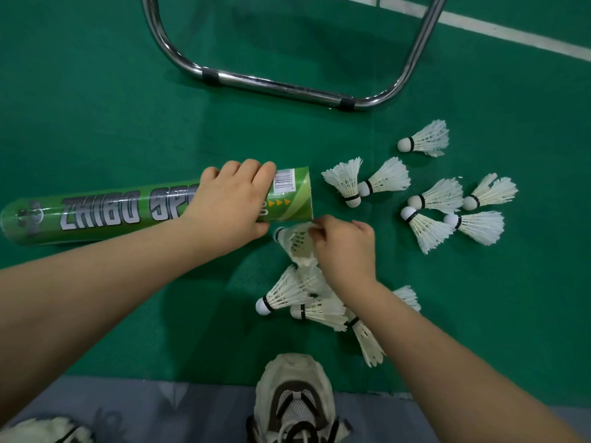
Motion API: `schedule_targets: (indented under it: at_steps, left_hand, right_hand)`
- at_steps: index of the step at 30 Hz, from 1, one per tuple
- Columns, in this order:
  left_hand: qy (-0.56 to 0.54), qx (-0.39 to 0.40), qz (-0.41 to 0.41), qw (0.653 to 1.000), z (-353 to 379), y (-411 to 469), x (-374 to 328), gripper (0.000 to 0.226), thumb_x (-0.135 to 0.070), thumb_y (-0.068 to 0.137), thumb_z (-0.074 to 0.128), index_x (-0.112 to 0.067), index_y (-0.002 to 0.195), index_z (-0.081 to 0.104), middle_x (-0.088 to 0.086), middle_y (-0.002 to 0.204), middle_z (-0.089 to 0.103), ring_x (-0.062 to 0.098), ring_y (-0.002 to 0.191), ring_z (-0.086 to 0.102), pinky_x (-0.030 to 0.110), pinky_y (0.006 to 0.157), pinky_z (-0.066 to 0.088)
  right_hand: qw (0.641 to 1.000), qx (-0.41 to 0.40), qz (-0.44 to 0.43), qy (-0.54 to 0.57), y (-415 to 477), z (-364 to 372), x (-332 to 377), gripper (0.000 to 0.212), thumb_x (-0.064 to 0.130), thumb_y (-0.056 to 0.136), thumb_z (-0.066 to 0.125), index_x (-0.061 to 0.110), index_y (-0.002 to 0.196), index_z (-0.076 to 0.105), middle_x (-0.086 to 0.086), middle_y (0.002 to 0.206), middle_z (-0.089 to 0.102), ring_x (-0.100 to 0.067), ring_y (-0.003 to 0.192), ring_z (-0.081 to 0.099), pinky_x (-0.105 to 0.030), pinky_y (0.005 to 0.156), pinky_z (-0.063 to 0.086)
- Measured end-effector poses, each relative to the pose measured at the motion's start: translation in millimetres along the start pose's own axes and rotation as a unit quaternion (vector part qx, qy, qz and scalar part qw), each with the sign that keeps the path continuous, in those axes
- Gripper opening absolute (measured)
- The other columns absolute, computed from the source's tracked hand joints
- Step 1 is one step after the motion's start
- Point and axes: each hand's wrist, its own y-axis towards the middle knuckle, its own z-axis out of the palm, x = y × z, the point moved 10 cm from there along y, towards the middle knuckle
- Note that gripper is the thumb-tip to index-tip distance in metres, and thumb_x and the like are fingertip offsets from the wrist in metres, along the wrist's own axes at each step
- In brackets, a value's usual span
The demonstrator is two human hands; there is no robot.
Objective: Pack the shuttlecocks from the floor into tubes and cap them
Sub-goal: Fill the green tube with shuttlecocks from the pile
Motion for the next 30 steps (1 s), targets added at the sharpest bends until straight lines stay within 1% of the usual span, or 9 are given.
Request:
schedule_targets:
  at_steps: [4, 6, 9, 13, 16, 20, 24, 26, 30]
  left_hand:
    - [-0.002, 0.001, 0.003, 1.000, 0, -1, -1, 0.074, -0.039, 0.073, 0.069, -0.013, 0.132, 0.033, 0.008, 0.125, 0.046, 0.031, 0.110, 0.045, 0.044, 0.091, 0.034]
    - [0.000, -0.001, -0.001, 1.000, -2, 0, 1, 0.074, -0.039, 0.074, 0.069, -0.013, 0.132, 0.032, 0.008, 0.125, 0.045, 0.031, 0.110, 0.044, 0.043, 0.090, 0.034]
    - [0.000, -0.004, -0.003, 1.000, -4, 1, 2, 0.074, -0.039, 0.073, 0.070, -0.012, 0.132, 0.033, 0.009, 0.124, 0.046, 0.031, 0.110, 0.045, 0.044, 0.090, 0.035]
    - [-0.007, 0.000, 0.016, 1.000, -3, -1, -10, 0.075, -0.041, 0.074, 0.068, -0.015, 0.133, 0.030, 0.007, 0.126, 0.044, 0.029, 0.111, 0.043, 0.042, 0.091, 0.033]
    - [-0.020, -0.001, 0.030, 0.999, -4, -1, -22, 0.076, -0.042, 0.075, 0.067, -0.016, 0.134, 0.028, 0.005, 0.128, 0.043, 0.027, 0.113, 0.042, 0.042, 0.093, 0.032]
    - [-0.024, -0.003, 0.027, 0.999, -6, 2, -24, 0.076, -0.042, 0.075, 0.067, -0.016, 0.135, 0.027, 0.005, 0.129, 0.042, 0.027, 0.114, 0.042, 0.042, 0.095, 0.032]
    - [-0.025, 0.002, 0.027, 0.999, -5, 2, -29, 0.076, -0.043, 0.076, 0.067, -0.016, 0.135, 0.026, 0.005, 0.129, 0.042, 0.027, 0.114, 0.041, 0.043, 0.095, 0.032]
    - [-0.023, 0.007, 0.038, 0.999, -3, -1, -36, 0.076, -0.043, 0.076, 0.067, -0.016, 0.135, 0.027, 0.005, 0.129, 0.042, 0.027, 0.114, 0.042, 0.042, 0.094, 0.032]
    - [-0.005, 0.016, 0.050, 0.999, 4, -9, -45, 0.076, -0.041, 0.074, 0.068, -0.014, 0.134, 0.031, 0.006, 0.126, 0.045, 0.029, 0.110, 0.043, 0.042, 0.090, 0.033]
  right_hand:
    - [0.972, -0.039, 0.155, 0.172, 4, -20, -60, 0.023, 0.022, 0.096, 0.045, 0.011, 0.104, 0.065, -0.001, 0.080, 0.062, -0.018, 0.070, 0.051, -0.029, 0.067, 0.038]
    - [0.923, -0.061, 0.235, 0.298, 2, -21, -85, 0.021, 0.016, 0.095, 0.045, 0.010, 0.102, 0.065, 0.004, 0.076, 0.058, -0.011, 0.065, 0.049, -0.026, 0.060, 0.037]
    - [0.817, -0.033, 0.250, 0.519, 7, -14, -78, 0.029, 0.003, 0.093, 0.044, 0.023, 0.089, 0.066, 0.009, 0.082, 0.066, -0.007, 0.078, 0.059, -0.027, 0.081, 0.048]
    - [0.921, 0.076, 0.146, 0.353, 20, -12, -35, 0.017, 0.015, 0.092, 0.049, 0.008, 0.093, 0.064, -0.001, 0.074, 0.056, -0.014, 0.065, 0.046, -0.028, 0.061, 0.036]
    - [0.943, 0.014, 0.142, 0.302, 27, -22, -32, 0.017, 0.023, 0.087, 0.058, 0.022, 0.104, 0.056, 0.004, 0.084, 0.056, -0.012, 0.072, 0.051, -0.026, 0.060, 0.036]
    - [0.937, -0.065, 0.102, 0.328, 21, -48, -31, 0.006, 0.019, 0.084, 0.061, 0.024, 0.083, 0.059, 0.008, 0.082, 0.061, -0.010, 0.077, 0.056, -0.024, 0.070, 0.043]
    - [0.844, 0.140, 0.024, 0.518, 8, -26, 5, 0.032, 0.013, 0.074, 0.043, 0.019, 0.087, 0.071, -0.002, 0.090, 0.072, -0.015, 0.088, 0.061, -0.029, 0.084, 0.049]
    - [0.815, 0.235, 0.026, 0.528, 1, -15, 11, 0.044, 0.011, 0.060, 0.042, 0.007, 0.094, 0.069, -0.016, 0.097, 0.069, -0.018, 0.089, 0.060, -0.030, 0.084, 0.047]
    - [0.788, 0.351, 0.056, 0.503, -12, -5, 11, 0.055, 0.007, 0.054, 0.042, 0.002, 0.104, 0.063, -0.010, 0.098, 0.063, -0.014, 0.089, 0.059, -0.027, 0.082, 0.048]
